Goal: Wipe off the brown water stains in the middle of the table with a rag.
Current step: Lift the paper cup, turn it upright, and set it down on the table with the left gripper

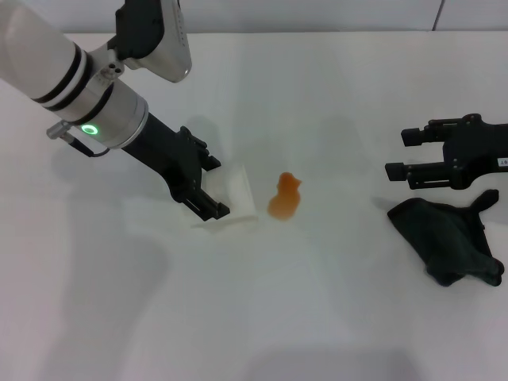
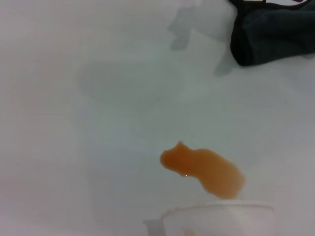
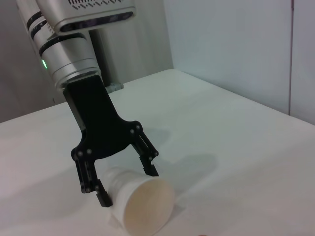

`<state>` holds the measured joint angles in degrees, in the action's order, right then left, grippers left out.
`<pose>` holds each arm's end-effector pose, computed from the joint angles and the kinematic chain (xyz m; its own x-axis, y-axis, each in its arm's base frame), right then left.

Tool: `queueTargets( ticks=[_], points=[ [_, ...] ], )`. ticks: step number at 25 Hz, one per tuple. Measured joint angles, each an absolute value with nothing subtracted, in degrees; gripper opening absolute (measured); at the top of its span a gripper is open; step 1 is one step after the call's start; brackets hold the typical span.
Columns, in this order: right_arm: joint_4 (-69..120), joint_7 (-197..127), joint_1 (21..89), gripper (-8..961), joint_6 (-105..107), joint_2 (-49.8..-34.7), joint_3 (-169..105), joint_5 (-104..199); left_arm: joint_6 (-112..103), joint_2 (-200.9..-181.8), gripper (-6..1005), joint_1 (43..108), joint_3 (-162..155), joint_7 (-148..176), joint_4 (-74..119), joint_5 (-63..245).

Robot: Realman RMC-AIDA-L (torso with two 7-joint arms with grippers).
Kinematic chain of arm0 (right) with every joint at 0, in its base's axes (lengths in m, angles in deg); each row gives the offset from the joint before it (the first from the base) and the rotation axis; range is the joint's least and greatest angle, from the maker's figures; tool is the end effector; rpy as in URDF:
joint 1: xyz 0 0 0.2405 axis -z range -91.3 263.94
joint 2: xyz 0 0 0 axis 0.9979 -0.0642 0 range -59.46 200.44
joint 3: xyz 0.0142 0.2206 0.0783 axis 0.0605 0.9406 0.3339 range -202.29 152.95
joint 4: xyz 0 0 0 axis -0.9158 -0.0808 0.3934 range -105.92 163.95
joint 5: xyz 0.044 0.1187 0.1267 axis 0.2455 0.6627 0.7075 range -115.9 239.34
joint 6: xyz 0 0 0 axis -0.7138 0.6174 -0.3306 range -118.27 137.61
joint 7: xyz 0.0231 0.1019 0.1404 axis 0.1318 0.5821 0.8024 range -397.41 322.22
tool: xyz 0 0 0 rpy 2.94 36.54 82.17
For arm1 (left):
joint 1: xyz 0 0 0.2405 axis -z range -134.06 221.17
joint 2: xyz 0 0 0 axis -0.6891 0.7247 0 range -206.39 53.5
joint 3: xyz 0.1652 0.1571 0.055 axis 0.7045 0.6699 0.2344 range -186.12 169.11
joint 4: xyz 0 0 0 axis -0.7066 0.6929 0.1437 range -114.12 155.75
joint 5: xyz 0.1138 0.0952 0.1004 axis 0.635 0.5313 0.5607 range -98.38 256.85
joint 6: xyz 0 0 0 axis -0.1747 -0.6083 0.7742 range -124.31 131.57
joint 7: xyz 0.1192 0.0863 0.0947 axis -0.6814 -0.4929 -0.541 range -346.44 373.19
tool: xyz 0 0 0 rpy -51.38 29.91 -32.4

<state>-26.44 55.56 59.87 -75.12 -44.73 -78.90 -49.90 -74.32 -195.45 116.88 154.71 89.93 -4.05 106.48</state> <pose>0.2129 0.3242 0.0177 0.8816 -0.3175 -0.3494 -0.4162 -0.8719 -0.2580 -0.1733 0.3649 -0.0587 0.9599 0.1487 -0.2378 0.1374 -0.9885 -0.0634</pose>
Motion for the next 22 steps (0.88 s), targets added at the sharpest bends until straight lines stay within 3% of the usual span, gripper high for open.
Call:
queueTargets(
  ticks=[4, 17, 22],
  points=[
    [-26.4, 55.6, 59.9, 707, -75.0, -44.73, -78.9, -49.9, -74.2, -195.45, 874, 116.9, 154.7, 89.9, -4.1, 106.5],
    [-26.4, 55.6, 59.9, 707, -75.1, -44.73, -78.9, -49.9, -74.7, -195.44, 686, 117.1, 154.7, 90.0, -4.1, 106.5],
    [-26.4, 55.6, 59.9, 707, -75.3, -44.73, -78.9, -49.9, -74.8, -195.44, 660, 117.1, 154.7, 90.0, -4.2, 106.4]
  ],
)
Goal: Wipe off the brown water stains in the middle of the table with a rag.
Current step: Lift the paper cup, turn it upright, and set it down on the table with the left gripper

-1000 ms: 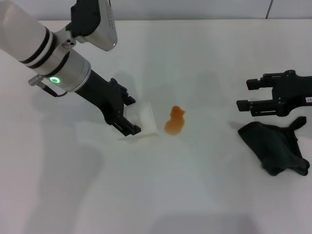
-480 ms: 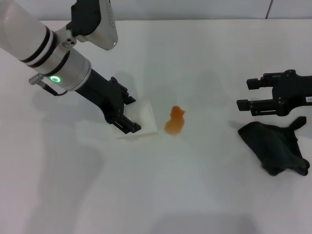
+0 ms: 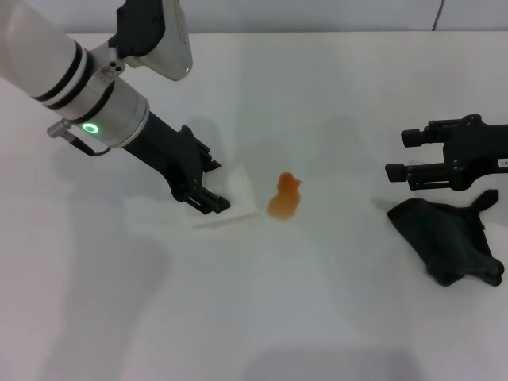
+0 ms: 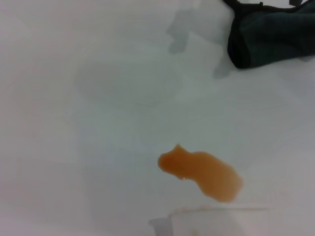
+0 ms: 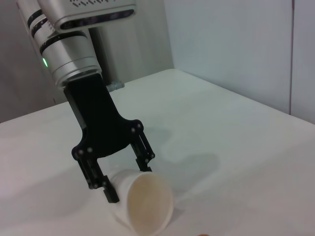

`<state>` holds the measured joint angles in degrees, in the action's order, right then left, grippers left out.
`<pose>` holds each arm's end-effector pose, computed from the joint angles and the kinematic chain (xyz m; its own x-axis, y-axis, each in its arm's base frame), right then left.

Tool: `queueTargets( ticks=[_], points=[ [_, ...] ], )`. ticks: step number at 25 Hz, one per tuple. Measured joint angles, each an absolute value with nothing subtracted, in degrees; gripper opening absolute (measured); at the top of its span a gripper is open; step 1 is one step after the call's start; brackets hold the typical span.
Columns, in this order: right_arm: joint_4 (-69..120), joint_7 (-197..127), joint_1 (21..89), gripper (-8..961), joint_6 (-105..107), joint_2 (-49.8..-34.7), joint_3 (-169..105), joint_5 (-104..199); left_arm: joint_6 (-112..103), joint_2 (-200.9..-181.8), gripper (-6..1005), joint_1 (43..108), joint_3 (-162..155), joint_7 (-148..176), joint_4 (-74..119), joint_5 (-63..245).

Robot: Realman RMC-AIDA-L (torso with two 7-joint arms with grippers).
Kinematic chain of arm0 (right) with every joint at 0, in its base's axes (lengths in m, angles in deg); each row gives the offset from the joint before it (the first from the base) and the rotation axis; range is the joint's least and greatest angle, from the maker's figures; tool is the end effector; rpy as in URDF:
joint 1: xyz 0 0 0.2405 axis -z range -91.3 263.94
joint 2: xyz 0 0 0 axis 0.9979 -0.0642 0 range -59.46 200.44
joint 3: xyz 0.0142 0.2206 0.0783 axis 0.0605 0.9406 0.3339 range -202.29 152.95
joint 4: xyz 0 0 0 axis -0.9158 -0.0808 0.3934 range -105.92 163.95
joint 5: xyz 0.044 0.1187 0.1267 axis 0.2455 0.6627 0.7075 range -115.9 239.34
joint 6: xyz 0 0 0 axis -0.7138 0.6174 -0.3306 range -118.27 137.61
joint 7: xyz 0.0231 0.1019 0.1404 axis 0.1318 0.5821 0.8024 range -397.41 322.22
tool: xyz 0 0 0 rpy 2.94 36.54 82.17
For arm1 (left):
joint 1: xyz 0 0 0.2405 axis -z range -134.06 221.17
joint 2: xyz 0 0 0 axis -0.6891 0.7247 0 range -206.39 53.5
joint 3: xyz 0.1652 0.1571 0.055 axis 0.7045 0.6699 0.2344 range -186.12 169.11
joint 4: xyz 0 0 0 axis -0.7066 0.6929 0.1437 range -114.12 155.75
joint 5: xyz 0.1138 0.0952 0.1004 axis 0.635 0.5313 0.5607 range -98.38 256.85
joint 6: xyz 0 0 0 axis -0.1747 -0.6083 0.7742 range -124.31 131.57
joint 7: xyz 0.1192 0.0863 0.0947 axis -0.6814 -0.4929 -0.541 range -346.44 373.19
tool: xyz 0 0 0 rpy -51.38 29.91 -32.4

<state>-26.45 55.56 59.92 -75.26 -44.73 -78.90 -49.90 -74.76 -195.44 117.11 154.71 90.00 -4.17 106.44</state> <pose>0.2130 0.3237 0.0176 0.8814 -0.3181 -0.3492 -0.4163 -0.8725 -0.2559 -0.1715 0.3647 -0.0584 0.9606 0.1471 -0.2359 0.1370 -0.9888 -0.0588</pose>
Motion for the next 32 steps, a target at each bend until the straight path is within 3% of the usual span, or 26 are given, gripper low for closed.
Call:
queueTargets(
  ticks=[21, 32],
  points=[
    [-26.4, 55.6, 60.0, 708, -75.2, -44.56, -78.3, -49.9, -77.1, -195.37, 515, 109.4, 154.6, 85.3, -9.9, 82.7],
    [-26.4, 55.8, 59.9, 708, -75.3, -44.60, -78.6, -49.9, -88.7, -195.40, 515, 97.8, 154.6, 81.1, -16.8, 60.3]
  ],
)
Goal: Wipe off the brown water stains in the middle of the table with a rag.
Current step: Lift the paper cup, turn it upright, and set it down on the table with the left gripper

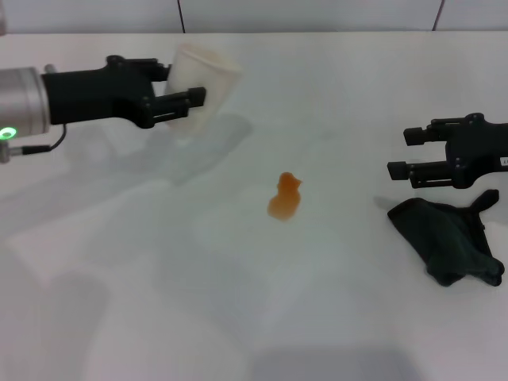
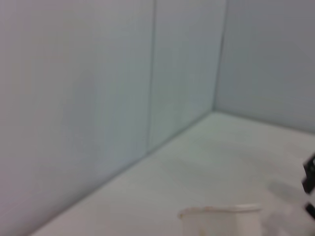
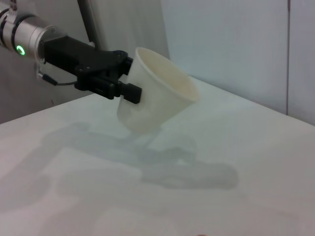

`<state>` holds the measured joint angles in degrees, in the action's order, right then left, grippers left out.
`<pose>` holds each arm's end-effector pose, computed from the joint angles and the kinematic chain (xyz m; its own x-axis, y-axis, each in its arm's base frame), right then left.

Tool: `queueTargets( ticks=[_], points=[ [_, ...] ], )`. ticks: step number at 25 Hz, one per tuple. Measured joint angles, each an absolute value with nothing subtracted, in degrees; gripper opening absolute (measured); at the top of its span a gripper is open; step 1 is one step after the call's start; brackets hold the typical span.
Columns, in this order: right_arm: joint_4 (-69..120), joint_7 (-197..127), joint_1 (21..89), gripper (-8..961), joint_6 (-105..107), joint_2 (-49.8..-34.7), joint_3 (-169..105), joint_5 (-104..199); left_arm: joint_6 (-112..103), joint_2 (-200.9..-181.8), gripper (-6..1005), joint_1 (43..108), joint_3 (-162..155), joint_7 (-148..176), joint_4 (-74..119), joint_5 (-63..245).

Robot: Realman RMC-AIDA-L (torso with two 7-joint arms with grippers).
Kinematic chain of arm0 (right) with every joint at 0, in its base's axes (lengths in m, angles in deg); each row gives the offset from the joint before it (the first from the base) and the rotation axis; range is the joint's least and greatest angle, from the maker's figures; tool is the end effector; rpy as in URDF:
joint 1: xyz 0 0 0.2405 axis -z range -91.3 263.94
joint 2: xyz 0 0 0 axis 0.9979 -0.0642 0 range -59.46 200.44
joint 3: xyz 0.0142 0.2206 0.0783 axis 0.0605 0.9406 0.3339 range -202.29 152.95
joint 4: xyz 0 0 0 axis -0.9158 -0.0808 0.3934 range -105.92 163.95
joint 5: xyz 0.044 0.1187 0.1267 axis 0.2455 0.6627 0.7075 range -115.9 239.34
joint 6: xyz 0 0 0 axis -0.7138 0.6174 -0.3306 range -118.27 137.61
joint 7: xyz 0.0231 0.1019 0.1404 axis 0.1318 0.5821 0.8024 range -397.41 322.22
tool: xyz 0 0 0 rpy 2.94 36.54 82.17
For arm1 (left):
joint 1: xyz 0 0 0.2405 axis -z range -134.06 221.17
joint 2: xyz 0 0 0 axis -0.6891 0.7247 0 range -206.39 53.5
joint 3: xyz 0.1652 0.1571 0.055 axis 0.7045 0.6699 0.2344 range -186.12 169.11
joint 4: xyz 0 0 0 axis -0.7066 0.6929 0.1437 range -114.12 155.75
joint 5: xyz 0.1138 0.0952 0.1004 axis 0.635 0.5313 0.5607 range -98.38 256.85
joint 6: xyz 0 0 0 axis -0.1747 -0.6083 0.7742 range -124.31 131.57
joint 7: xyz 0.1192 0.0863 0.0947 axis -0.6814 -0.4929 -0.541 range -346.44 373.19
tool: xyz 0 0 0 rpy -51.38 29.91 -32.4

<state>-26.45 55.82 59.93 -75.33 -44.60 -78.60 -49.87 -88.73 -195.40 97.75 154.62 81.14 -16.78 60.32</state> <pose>0.2136 0.3242 0.0192 0.8786 -0.3222 -0.3525 -0.4222 -0.8691 -0.2577 -0.1889 0.3676 0.0046 0.8462 0.2416 0.4749 0.4116 -0.8624 -0.2948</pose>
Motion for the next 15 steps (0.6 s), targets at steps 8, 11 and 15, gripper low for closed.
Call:
queueTargets(
  ticks=[8, 11, 15],
  points=[
    [-26.5, 55.6, 60.0, 708, -75.5, -44.71, -78.9, -49.1, -89.0, -195.44, 515, 91.4, 154.6, 78.3, -17.6, 54.7],
    [-26.5, 55.5, 60.0, 708, -75.6, -44.74, -79.1, -49.0, -89.0, -195.45, 515, 88.9, 154.6, 76.1, -17.1, 50.8],
    [-26.5, 55.4, 60.0, 708, -75.8, -44.81, -79.7, -48.8, -88.7, -195.45, 514, 86.2, 154.6, 73.5, -15.3, 45.7]
  ],
)
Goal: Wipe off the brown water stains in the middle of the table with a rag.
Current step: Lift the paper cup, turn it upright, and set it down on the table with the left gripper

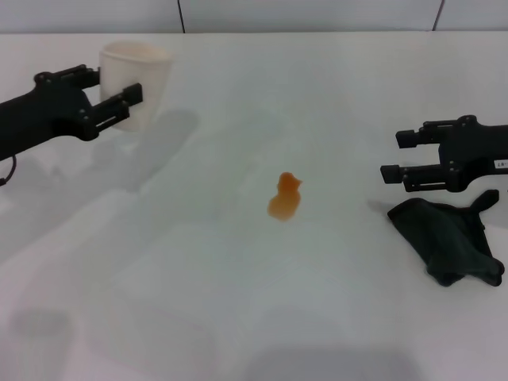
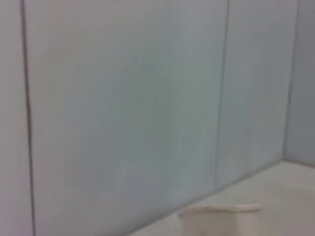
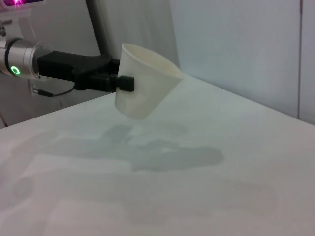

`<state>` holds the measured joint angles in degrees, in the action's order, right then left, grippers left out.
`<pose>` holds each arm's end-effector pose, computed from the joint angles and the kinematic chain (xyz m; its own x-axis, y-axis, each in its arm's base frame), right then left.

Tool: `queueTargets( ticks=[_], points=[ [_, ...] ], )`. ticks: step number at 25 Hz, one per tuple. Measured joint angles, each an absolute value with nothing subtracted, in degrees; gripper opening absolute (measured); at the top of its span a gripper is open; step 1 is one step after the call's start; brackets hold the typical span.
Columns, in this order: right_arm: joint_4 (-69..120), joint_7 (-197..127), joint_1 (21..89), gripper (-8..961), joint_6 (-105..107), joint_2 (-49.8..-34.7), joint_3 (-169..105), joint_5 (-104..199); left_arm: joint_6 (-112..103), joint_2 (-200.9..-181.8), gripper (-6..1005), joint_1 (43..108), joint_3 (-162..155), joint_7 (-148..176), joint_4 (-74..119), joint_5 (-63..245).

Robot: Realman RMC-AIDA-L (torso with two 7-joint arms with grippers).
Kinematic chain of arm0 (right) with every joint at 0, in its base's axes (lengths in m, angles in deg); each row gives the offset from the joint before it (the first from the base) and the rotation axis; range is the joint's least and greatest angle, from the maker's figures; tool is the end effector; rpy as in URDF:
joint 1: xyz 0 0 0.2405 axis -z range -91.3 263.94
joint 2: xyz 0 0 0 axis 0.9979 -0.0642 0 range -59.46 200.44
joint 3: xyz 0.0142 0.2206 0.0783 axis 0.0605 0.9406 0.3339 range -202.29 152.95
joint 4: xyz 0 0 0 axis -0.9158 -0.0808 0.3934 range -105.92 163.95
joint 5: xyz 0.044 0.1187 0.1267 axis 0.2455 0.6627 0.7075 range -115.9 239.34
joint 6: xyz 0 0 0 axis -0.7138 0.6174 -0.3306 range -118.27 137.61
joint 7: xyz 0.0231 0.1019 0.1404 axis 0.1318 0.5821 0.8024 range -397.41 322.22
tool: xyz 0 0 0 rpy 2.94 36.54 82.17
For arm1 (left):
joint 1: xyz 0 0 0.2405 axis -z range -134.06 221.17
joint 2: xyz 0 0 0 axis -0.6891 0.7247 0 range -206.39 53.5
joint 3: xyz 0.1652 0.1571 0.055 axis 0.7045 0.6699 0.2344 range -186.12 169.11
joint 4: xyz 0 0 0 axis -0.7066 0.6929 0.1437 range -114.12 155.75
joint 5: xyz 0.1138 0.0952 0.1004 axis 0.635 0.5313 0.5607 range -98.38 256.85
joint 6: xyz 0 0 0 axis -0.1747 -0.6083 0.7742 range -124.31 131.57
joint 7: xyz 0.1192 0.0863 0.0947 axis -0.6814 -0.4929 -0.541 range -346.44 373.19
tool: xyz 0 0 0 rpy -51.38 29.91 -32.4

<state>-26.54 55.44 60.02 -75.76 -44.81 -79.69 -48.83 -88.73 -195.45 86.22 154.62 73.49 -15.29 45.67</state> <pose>0.2089 0.3216 0.0156 0.8808 -0.3103 -0.3577 -0.4078 -0.8810 -0.2398 -0.2339 0.3479 0.0285 0.7764 0.1673 0.6076 0.5013 -0.7481 -0.4347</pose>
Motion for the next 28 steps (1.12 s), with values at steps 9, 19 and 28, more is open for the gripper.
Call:
queueTargets(
  ticks=[9, 19, 28],
  points=[
    [-26.5, 54.8, 60.0, 707, -76.2, -44.82, -80.4, -48.0, -84.3, -195.45, 514, 82.8, 154.5, 69.2, -9.2, 41.8],
    [-26.5, 54.7, 60.1, 707, -76.3, -44.82, -81.7, -47.6, -76.3, -195.41, 514, 82.8, 154.5, 63.9, -2.7, 41.7],
    [-26.5, 54.7, 60.2, 707, -76.8, -44.82, -81.9, -47.6, -71.5, -195.45, 515, 82.8, 154.5, 61.2, 1.9, 42.4]
  ],
)
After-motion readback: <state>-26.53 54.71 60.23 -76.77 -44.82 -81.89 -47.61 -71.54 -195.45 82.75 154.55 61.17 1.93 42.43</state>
